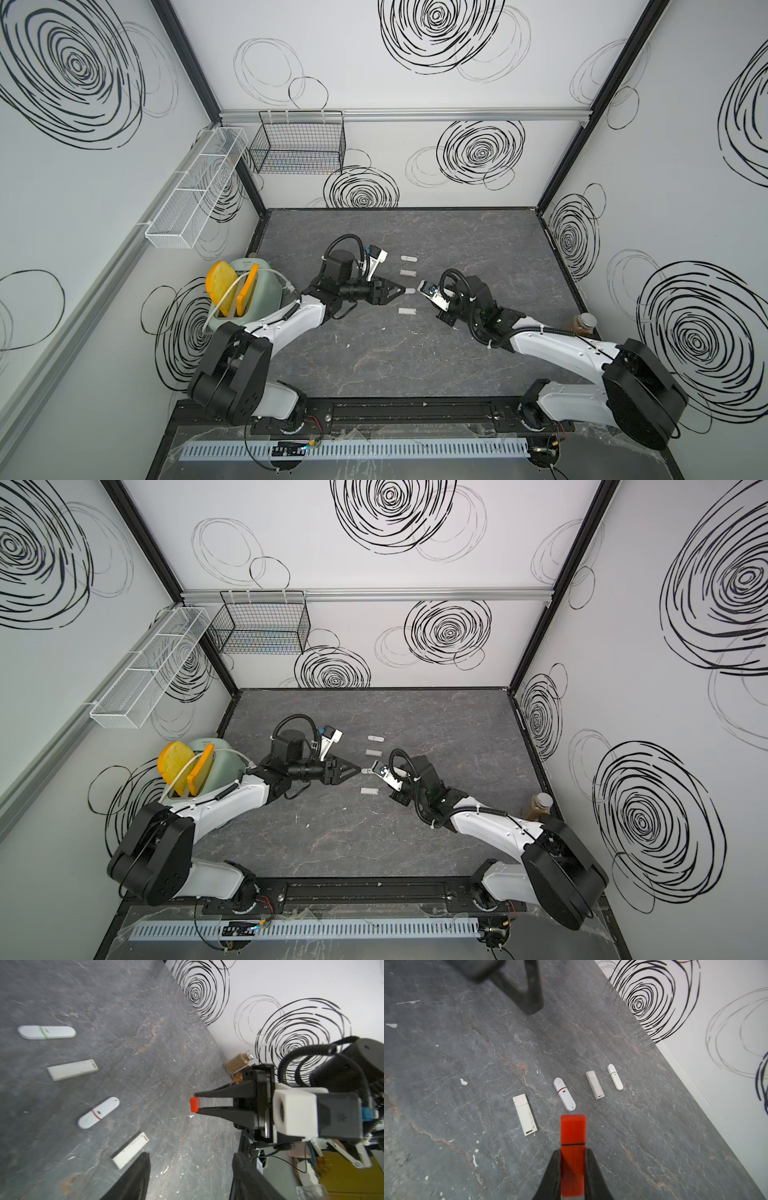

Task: Close the usb drive cover
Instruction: Place the USB drive at the center of the board.

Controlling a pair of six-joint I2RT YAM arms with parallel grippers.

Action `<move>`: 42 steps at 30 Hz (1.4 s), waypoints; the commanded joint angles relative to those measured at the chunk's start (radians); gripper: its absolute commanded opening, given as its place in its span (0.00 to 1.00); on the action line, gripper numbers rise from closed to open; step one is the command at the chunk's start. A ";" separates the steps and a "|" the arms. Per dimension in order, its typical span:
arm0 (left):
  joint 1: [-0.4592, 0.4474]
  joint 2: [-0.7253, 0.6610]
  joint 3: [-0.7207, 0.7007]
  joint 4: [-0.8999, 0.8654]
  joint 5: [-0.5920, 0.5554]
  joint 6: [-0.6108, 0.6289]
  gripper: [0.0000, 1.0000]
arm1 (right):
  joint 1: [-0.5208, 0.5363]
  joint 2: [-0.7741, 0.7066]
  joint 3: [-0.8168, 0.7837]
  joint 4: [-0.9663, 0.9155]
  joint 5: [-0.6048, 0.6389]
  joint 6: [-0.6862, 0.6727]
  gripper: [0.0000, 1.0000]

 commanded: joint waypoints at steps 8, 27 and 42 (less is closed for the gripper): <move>0.101 -0.154 -0.063 -0.031 -0.335 0.269 0.89 | 0.080 0.145 0.113 -0.199 -0.130 -0.066 0.02; 0.240 -0.215 -0.135 0.062 -0.561 0.322 0.98 | 0.166 0.438 0.272 -0.295 -0.148 -0.102 0.04; 0.252 -0.212 -0.111 0.064 -0.616 0.304 0.98 | 0.176 0.427 0.293 -0.385 -0.117 -0.109 0.33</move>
